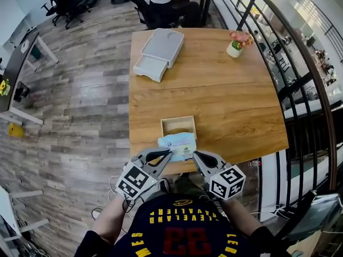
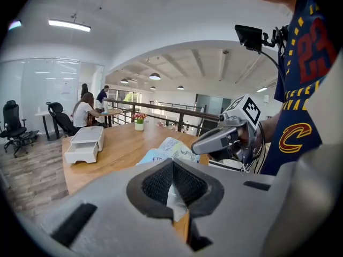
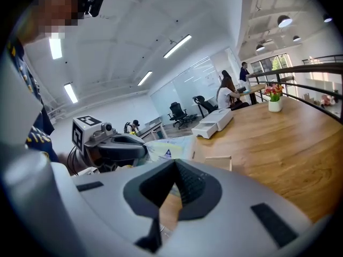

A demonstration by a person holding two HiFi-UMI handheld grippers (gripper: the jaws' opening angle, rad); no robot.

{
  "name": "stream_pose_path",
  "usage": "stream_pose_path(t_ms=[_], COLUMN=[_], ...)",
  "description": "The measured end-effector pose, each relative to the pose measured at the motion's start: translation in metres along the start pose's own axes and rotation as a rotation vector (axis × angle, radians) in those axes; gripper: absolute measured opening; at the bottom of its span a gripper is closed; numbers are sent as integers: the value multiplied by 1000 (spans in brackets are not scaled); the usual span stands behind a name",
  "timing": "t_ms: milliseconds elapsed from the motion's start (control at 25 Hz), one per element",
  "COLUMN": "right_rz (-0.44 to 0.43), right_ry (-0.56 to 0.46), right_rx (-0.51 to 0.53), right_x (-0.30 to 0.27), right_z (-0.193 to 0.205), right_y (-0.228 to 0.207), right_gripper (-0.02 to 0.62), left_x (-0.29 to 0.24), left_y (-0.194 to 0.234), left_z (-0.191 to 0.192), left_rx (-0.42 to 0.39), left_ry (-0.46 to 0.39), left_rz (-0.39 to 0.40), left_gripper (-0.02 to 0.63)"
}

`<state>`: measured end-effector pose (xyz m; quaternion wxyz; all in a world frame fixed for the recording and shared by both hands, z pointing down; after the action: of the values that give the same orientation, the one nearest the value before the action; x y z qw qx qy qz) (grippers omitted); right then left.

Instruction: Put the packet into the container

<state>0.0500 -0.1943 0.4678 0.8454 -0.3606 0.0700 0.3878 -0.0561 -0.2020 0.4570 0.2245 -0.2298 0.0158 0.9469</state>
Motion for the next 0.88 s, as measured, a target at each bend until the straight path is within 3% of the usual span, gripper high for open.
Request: stream_pose_path(t_ms=[560,880], right_rz=[-82,-43], right_ry=[68,87], right_rx=[41,40], right_x=[-34,-54], right_z=[-43,-44], right_y=[-49,-61], right_gripper=[11,11], left_x=[-45,-54], left_y=[48,64], left_z=[-11,0], left_rx=[1,-14], left_ry=[32,40], left_rz=[-74,-52], left_gripper=[6,6])
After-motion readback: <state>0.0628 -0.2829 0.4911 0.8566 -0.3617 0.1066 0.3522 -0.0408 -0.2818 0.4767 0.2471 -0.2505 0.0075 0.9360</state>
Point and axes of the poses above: the fingertips, and each gripper's own axes: x backward along the fingers, y to its left, z out of its underside, the point moved 2 cm from there along x, backward along the fingers, and after that the axes turned 11 degrees about -x, right-handed, at the moved point
